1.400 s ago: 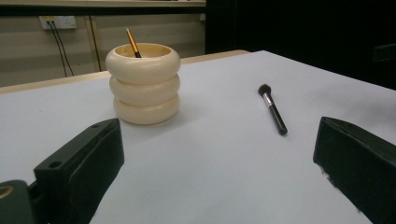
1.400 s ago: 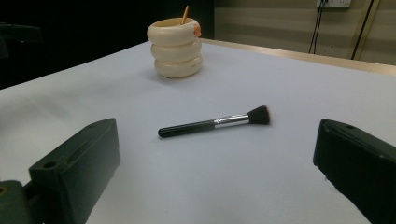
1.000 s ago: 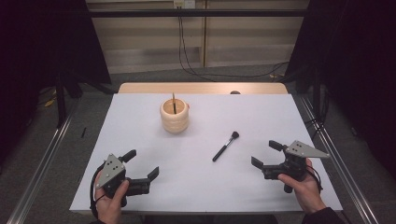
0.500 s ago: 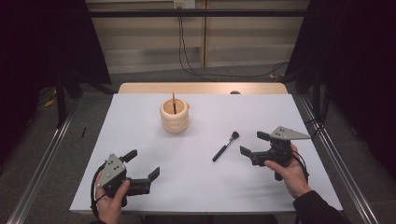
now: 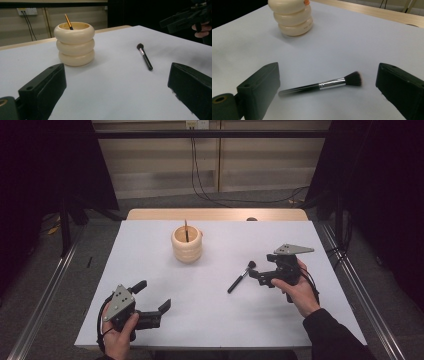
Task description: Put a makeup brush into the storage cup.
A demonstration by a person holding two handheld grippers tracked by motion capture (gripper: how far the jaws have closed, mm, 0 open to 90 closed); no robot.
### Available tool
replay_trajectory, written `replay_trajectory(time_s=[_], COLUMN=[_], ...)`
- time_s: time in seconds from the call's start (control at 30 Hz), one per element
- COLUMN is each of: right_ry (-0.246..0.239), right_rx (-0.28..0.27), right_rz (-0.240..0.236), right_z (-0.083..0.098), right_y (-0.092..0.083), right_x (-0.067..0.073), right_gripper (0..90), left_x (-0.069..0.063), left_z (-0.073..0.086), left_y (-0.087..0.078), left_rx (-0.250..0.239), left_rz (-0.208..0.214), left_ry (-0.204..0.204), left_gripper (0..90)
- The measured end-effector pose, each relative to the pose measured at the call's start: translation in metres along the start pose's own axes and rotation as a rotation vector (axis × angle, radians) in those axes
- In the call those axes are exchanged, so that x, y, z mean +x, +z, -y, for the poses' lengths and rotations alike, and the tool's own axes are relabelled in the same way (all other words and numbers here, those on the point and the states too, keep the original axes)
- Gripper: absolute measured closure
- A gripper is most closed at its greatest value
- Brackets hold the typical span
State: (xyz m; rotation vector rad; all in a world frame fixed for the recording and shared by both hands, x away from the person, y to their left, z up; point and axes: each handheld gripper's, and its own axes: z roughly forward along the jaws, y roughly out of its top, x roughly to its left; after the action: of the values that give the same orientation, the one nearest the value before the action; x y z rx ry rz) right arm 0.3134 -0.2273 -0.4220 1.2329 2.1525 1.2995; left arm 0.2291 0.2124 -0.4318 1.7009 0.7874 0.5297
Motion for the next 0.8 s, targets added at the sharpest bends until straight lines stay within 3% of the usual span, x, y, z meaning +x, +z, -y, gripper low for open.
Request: replay_trajectory(time_s=[0.23,0.43,0.53,0.7,0.8], right_ry=[0.008,-0.006,0.004,0.017,0.032], right_rx=[0.061,0.1,0.111,0.161,0.222], right_rz=[0.021,0.021,0.035,0.044,0.044], right_z=[-0.008,-0.012,-0.014,-0.018,-0.022], right_y=[0.011,0.022,0.028,0.04,0.046], right_x=[-0.007,-0.009,-0.007,-0.006,-0.008], right_gripper=[4.2,8.0,9.4,9.9,9.9], left_x=[0.0,0.0,0.0,0.003,0.004], left_z=[0.0,0.0,-0.001,0.0,0.0], left_y=[0.001,0.002,0.003,0.003,0.003], left_rx=[0.004,0.003,0.011,0.002,0.002], left_rz=[-0.003,0.004,-0.003,0.004,0.0], left_ry=[0.008,0.01,0.032,0.001,0.002], left_gripper=[1.9,1.9,1.9,1.9,1.9])
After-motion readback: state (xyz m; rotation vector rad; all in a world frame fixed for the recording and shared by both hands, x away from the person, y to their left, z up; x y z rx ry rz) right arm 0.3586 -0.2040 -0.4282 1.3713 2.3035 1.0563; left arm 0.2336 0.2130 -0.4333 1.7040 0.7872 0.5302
